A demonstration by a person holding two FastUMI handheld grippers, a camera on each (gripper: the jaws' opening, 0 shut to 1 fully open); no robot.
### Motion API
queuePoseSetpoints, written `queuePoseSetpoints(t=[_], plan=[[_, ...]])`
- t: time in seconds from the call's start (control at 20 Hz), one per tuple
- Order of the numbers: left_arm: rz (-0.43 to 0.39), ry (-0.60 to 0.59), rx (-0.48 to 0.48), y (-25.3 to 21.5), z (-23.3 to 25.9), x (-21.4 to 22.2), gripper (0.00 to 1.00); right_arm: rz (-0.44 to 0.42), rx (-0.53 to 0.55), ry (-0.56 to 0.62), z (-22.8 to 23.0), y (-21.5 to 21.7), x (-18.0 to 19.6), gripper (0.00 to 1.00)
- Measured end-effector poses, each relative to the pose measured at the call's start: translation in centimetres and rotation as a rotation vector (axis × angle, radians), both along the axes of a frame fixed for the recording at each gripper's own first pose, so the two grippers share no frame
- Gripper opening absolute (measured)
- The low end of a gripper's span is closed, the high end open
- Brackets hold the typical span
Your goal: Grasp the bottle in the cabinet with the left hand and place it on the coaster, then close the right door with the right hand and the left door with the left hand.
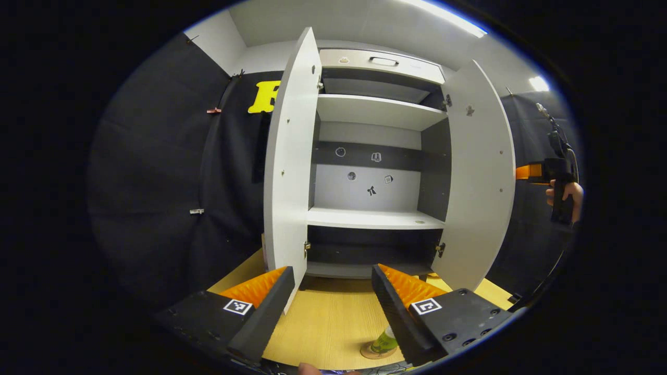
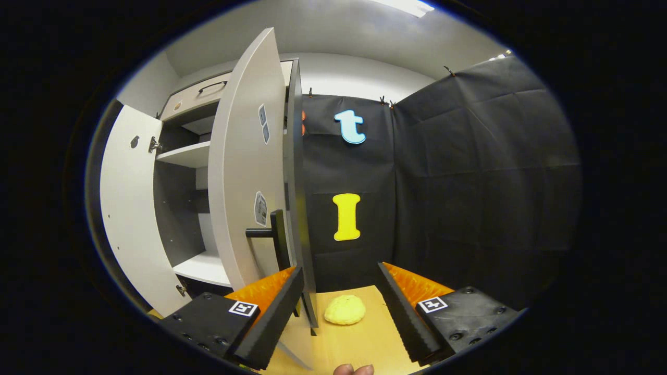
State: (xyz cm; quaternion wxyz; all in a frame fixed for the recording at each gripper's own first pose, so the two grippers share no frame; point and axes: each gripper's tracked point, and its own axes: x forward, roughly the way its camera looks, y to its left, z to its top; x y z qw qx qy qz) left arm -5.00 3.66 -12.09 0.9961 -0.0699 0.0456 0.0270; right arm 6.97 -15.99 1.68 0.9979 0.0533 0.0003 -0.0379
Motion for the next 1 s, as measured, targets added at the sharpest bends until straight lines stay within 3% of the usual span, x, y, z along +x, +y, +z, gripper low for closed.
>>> queuePoseSetpoints(t=[0.3,0.6,1.0], plan=[[0.113,0.055,0.001,3.6,-1.4,-1.8,0.95,0.183,0.075,0.021,-0.6,8.0,0.6,0.97],[0.195,0.076,0.031,6.7,-1.6,-3.7,0.95,0.339,0.134,0.069,-1.5,16.7,3.8,0.97],[0.276,0.08,0.025,9.8,-0.4,-4.6,0.95,0.368,0.09,0.075,-2.1,21.6,8.2,0.97]])
